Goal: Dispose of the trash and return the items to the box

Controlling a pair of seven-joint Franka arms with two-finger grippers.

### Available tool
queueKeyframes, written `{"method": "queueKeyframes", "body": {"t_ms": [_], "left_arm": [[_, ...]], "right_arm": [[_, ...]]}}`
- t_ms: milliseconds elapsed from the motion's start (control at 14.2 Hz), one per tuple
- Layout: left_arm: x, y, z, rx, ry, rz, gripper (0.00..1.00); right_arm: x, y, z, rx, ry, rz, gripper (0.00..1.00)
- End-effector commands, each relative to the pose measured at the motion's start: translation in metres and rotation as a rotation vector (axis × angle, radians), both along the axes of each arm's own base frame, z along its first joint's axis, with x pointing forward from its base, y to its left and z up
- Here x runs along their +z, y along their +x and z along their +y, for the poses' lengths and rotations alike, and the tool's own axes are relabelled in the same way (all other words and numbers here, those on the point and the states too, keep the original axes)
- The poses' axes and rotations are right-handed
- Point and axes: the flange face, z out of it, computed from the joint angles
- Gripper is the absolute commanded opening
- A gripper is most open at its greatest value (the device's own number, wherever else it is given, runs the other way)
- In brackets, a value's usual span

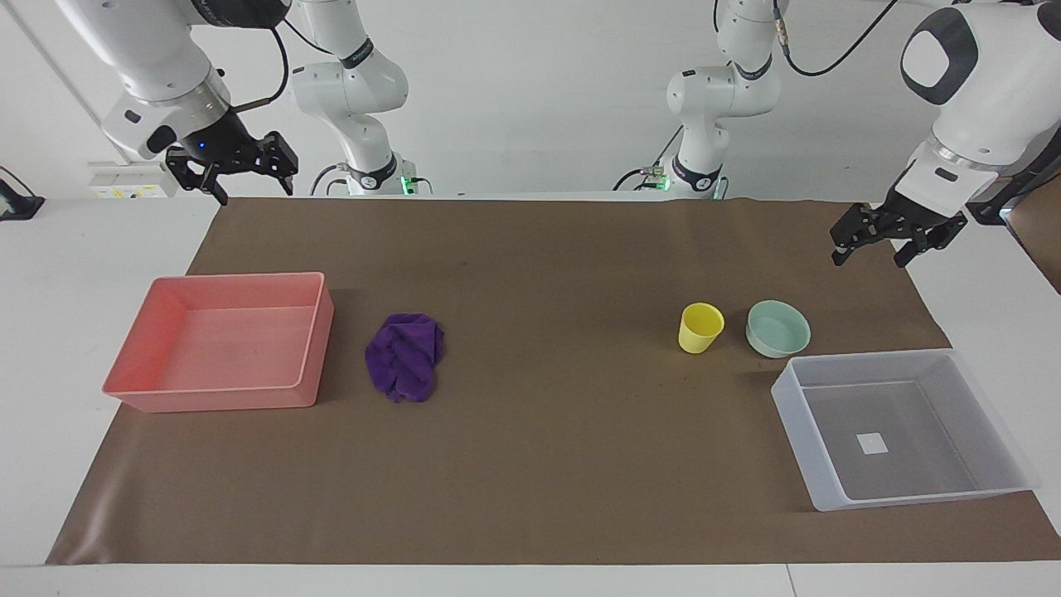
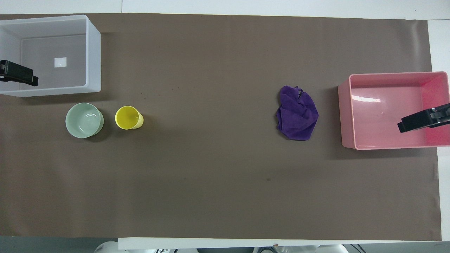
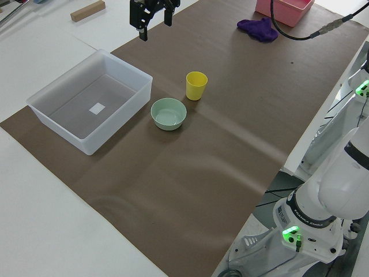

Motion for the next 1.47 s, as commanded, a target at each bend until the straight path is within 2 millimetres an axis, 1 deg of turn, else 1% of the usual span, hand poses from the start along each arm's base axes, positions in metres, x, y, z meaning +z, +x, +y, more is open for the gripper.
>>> {"method": "queueKeyframes", "body": {"t_ms": [0,140,281,351,421,491,632,702,772,842,912,982,1053,1123,1193,1263,1333,1404], "left_arm": [[-0.001,-0.001,0.002,-0.013,0.012,0.011,1.00],[-0.001,-0.001,0.002,-0.015,0.012,0.016,1.00],[-0.005,-0.002,0.005,-0.009,0.012,0.022,1.00],[-0.015,-0.007,0.006,0.002,0.013,0.034,1.00],[-0.027,-0.012,0.007,0.033,0.013,0.016,1.00],[-0.054,-0.024,0.013,0.094,0.010,-0.035,1.00],[-0.115,-0.051,0.015,0.132,0.007,-0.080,1.00],[-0.146,-0.061,0.016,0.140,0.010,-0.054,1.00],[-0.166,-0.068,0.018,0.141,0.014,-0.025,1.00],[-0.183,-0.071,0.023,0.150,0.015,-0.014,1.00],[-0.201,-0.075,0.024,0.151,0.014,-0.023,1.00],[-0.231,-0.085,0.025,0.157,0.012,-0.025,1.00],[-0.251,-0.090,0.029,0.159,0.010,-0.053,1.00],[-0.268,-0.092,0.032,0.163,0.007,-0.079,0.99],[-0.279,-0.089,0.034,0.180,0.005,-0.093,0.65],[-0.279,-0.089,0.035,0.179,0.005,-0.096,0.11],[-0.278,-0.088,0.035,0.179,0.004,-0.098,0.05],[-0.278,-0.088,0.035,0.179,0.004,-0.098,0.01]], "right_arm": [[0.001,-0.004,0.002,-0.014,0.011,-0.016,1.00],[0.002,-0.001,0.002,-0.015,0.010,-0.039,1.00],[-0.006,0.000,0.000,-0.018,0.011,-0.042,1.00],[-0.017,0.005,0.004,-0.007,0.014,-0.076,1.00],[-0.028,0.009,0.019,0.013,0.038,-0.081,1.00],[-0.045,0.012,0.039,0.034,0.063,-0.068,1.00],[-0.075,0.029,0.050,0.035,0.074,-0.087,1.00],[-0.088,0.038,0.069,0.057,0.088,-0.090,1.00],[-0.101,0.046,0.086,0.067,0.086,-0.102,1.00],[-0.116,0.053,0.098,0.058,0.081,-0.108,1.00],[-0.137,0.057,0.108,0.059,0.078,-0.115,1.00],[-0.163,0.059,0.118,0.073,0.077,-0.141,1.00],[-0.195,0.057,0.131,0.089,0.074,-0.158,1.00],[-0.220,0.056,0.136,0.095,0.070,-0.166,1.00],[-0.241,0.056,0.142,0.105,0.066,-0.168,1.00],[-0.262,0.058,0.143,0.104,0.059,-0.160,1.00],[-0.275,0.061,0.144,0.108,0.055,-0.161,0.99],[-0.288,0.062,0.144,0.109,0.050,-0.154,0.99]]}}
